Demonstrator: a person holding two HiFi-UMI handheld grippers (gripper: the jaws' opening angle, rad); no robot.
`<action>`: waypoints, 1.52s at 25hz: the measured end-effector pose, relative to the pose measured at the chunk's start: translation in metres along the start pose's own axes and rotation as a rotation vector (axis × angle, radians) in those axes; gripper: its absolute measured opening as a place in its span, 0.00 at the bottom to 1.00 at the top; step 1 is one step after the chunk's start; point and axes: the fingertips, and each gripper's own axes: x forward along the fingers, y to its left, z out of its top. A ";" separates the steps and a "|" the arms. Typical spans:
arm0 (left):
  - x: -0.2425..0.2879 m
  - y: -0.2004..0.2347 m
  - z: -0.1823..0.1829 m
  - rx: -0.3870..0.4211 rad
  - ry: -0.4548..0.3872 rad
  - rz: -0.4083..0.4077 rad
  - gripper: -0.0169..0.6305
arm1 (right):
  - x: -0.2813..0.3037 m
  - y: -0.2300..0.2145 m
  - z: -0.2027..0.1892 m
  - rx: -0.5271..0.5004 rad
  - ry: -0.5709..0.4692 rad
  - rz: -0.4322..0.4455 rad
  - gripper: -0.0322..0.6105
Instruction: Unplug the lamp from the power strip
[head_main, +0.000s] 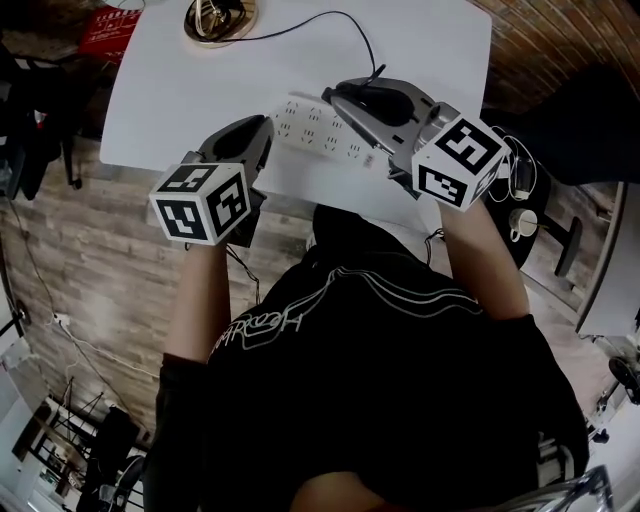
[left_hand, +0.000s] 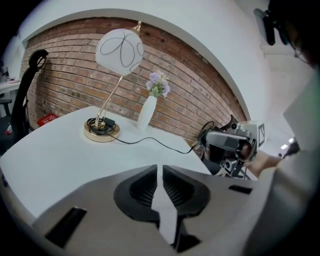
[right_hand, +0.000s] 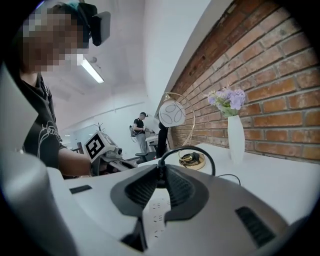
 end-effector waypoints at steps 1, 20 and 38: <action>-0.007 -0.008 0.004 0.003 -0.018 -0.017 0.08 | -0.005 0.006 0.004 0.005 -0.017 -0.002 0.10; -0.175 -0.154 0.037 0.209 -0.314 -0.308 0.04 | -0.091 0.147 0.051 0.054 -0.225 -0.012 0.10; -0.199 -0.166 0.026 0.281 -0.327 -0.298 0.04 | -0.101 0.186 0.051 0.056 -0.230 0.007 0.10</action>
